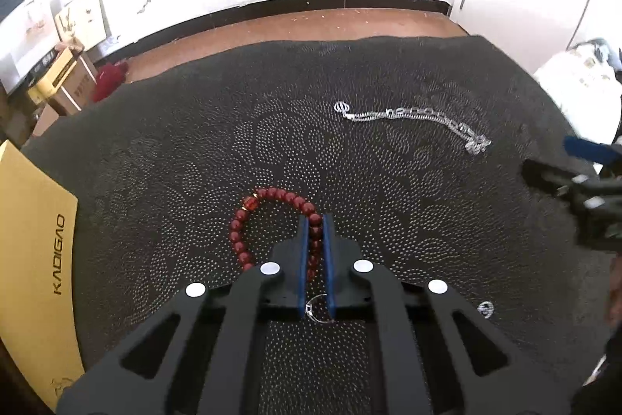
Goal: Organize jewelry
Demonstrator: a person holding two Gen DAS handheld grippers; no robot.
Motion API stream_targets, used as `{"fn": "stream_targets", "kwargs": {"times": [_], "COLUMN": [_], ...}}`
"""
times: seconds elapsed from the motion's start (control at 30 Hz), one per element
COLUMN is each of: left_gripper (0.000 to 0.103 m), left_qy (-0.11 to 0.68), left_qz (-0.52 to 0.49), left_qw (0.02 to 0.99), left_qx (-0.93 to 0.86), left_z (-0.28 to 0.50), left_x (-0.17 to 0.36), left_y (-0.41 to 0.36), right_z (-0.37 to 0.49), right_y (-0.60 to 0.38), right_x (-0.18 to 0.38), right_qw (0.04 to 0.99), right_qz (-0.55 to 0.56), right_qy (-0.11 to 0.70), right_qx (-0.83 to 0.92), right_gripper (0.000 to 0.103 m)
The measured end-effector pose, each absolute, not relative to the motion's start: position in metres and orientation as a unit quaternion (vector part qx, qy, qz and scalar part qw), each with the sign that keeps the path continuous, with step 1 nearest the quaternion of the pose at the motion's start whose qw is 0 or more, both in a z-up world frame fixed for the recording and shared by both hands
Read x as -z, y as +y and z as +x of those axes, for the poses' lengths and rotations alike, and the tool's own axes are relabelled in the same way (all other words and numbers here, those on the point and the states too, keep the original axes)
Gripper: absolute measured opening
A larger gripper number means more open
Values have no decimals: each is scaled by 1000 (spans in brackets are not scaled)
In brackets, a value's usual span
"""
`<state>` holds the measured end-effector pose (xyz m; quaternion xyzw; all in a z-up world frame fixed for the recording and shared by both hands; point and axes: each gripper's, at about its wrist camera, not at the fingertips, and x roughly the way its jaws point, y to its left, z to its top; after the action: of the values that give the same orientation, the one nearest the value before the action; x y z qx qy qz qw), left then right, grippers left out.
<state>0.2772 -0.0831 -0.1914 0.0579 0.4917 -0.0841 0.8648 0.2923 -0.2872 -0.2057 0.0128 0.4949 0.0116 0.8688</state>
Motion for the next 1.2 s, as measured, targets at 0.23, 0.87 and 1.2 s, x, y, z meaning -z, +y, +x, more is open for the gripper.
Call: {"fn": "stream_targets", "kwargs": {"times": [0.23,0.87,1.2], "left_gripper": [7,7,7], "left_qy": [486,497,491], "left_qz": [50,25,14], "left_qw": [868,863,866], "left_qx": [87,86,95], "left_z": [281,280,273], "left_x": [177,175,157], "left_y": [-79,-53,-45], "right_z": [320,340,314], "right_y": [-280,-251,-242], "right_x": [239,241,175], "right_qw": [857,862,881], "right_qz": [-5,-28,2], "right_qy": [515,502,466], "right_qx": [-11,-59,-81], "right_gripper": [92,10,9]}}
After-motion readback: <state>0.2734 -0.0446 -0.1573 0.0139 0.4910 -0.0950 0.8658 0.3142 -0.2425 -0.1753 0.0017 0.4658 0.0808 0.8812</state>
